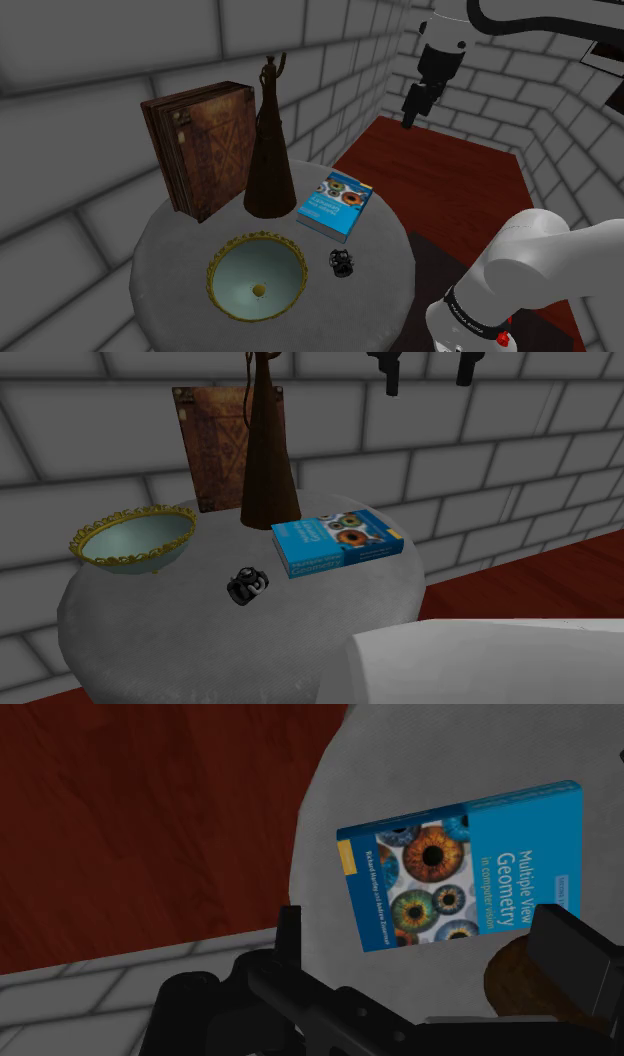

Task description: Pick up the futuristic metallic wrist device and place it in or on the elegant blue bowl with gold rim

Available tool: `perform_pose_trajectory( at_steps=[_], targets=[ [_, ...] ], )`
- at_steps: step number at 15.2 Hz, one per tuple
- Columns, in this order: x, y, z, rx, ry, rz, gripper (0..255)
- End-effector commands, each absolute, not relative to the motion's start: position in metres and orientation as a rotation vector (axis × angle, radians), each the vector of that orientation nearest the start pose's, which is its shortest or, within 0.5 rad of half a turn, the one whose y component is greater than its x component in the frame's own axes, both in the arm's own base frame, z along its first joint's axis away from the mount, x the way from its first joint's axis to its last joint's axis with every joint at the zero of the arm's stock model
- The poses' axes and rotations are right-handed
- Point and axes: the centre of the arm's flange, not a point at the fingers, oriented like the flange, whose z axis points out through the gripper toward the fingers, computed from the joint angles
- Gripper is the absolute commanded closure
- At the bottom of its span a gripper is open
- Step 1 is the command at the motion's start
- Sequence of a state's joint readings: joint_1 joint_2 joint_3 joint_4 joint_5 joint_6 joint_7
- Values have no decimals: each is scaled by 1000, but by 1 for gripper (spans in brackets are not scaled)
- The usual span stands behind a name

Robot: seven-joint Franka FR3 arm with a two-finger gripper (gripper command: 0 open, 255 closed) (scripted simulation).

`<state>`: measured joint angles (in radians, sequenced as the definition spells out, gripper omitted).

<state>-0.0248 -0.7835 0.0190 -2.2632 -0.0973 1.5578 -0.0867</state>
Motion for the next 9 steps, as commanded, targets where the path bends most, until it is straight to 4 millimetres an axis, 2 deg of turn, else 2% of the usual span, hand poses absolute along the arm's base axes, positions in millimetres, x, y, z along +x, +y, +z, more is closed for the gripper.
perform_pose_trajectory(
  at_steps=[1,9],
  targets=[
    [306,-10,633,-3252,-115,-118,0],
    [290,58,559,-3228,13,-81,0]
  ],
)
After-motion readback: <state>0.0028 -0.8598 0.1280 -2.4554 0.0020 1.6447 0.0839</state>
